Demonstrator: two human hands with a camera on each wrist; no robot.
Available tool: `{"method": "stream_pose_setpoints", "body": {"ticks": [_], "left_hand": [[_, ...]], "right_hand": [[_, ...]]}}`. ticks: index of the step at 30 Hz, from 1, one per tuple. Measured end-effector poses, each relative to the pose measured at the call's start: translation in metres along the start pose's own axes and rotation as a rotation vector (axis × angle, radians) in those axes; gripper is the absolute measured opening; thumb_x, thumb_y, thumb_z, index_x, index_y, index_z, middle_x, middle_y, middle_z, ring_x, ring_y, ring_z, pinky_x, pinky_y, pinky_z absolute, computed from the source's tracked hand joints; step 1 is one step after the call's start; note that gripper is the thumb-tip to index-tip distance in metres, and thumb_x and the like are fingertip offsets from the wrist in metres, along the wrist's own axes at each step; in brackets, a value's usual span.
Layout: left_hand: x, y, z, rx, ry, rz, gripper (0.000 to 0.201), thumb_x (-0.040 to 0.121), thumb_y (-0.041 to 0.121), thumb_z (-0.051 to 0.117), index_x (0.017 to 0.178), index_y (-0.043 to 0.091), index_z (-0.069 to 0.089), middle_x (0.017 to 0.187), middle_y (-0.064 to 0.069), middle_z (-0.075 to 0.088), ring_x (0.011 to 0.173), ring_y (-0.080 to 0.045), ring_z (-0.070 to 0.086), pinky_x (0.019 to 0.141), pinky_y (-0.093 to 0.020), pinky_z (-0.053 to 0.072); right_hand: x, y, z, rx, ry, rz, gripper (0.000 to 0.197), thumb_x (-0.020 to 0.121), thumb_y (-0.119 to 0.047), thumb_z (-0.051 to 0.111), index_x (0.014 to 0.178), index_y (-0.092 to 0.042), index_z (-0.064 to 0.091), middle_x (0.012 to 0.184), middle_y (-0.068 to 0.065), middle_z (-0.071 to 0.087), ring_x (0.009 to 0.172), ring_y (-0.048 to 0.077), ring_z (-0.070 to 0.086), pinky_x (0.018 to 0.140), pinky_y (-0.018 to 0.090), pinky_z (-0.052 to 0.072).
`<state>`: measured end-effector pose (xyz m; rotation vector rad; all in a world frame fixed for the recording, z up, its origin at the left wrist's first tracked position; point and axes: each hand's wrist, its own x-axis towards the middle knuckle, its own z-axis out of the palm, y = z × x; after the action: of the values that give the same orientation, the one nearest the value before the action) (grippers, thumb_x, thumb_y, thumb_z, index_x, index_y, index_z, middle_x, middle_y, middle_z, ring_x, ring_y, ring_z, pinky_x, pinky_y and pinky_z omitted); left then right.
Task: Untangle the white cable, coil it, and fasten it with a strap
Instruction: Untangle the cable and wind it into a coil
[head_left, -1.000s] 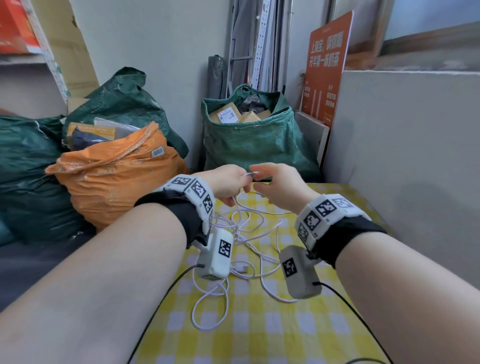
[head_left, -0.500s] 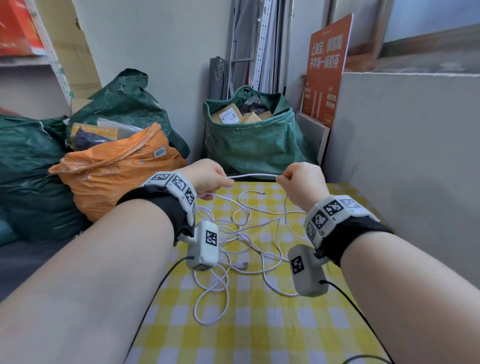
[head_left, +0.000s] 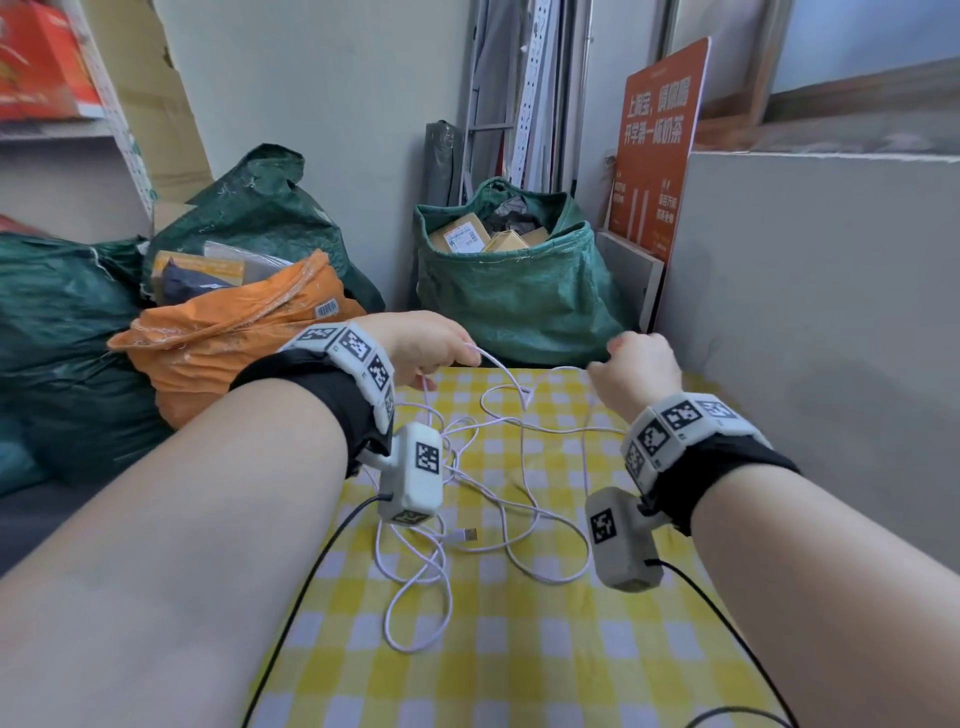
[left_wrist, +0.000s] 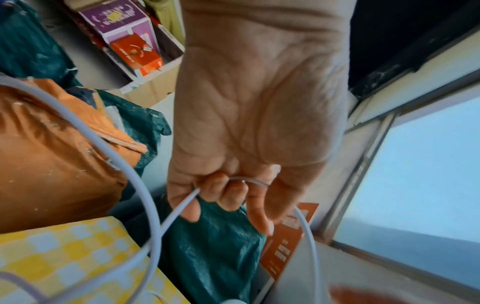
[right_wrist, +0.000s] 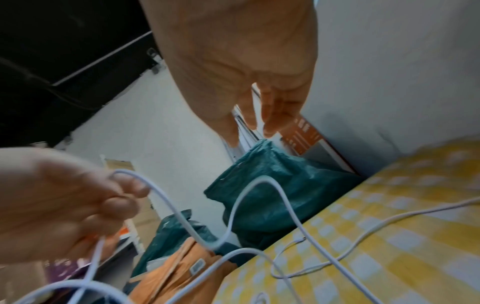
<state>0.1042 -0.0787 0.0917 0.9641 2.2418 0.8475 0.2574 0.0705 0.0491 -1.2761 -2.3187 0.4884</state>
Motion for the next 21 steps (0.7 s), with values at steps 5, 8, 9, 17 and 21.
{"method": "stream_pose_setpoints", "body": {"ticks": [5,8,9,17,21], "left_hand": [[0.008,0.026,0.02,0.073,0.127,0.024,0.016,0.087,-0.003,0.039,0.094,0.004,0.052,0.067,-0.007,0.033,0.054,-0.02,0.028,0.049,-0.028,0.027],[0.011,0.028,0.022,0.056,0.126,0.084,0.014,0.084,-0.004,0.04,0.073,0.005,0.045,0.064,-0.007,0.034,0.053,-0.02,0.031,0.051,-0.028,0.026],[0.011,0.027,0.021,0.048,0.115,0.103,0.019,0.083,-0.004,0.041,0.066,0.006,0.041,0.062,-0.007,0.032,0.053,-0.02,0.029,0.051,-0.028,0.024],[0.006,0.006,0.003,0.178,0.3,0.066,0.015,0.081,0.013,0.064,0.09,0.001,0.067,0.069,-0.008,0.051,0.062,-0.026,0.047,0.056,-0.03,0.039],[0.004,-0.004,-0.008,0.337,0.453,-0.004,0.018,0.076,0.016,0.065,0.067,0.002,0.058,0.063,-0.006,0.048,0.059,-0.024,0.046,0.049,-0.027,0.034]], "right_hand": [[-0.02,-0.042,0.003,0.397,-0.124,-0.336,0.043,0.087,-0.028,0.06,0.129,-0.02,0.055,0.12,0.003,0.062,0.086,0.014,0.063,0.079,0.027,0.054],[-0.025,-0.054,0.006,0.503,-0.233,-0.386,0.029,0.091,-0.02,0.056,0.12,-0.017,0.061,0.08,0.001,0.069,0.047,0.001,0.056,0.046,0.013,0.047],[-0.024,-0.054,0.005,0.512,-0.223,-0.396,0.025,0.092,-0.018,0.054,0.115,-0.016,0.064,0.073,0.002,0.067,0.047,0.002,0.055,0.045,0.013,0.047],[0.0,-0.016,0.0,0.267,0.022,-0.198,0.022,0.094,-0.016,0.051,0.096,-0.012,0.072,0.092,0.009,0.073,0.09,0.025,0.065,0.08,0.026,0.049],[0.007,-0.001,0.001,0.17,0.066,-0.072,0.022,0.093,-0.011,0.051,0.102,-0.013,0.071,0.105,0.009,0.069,0.101,0.027,0.061,0.075,0.021,0.037]]}}
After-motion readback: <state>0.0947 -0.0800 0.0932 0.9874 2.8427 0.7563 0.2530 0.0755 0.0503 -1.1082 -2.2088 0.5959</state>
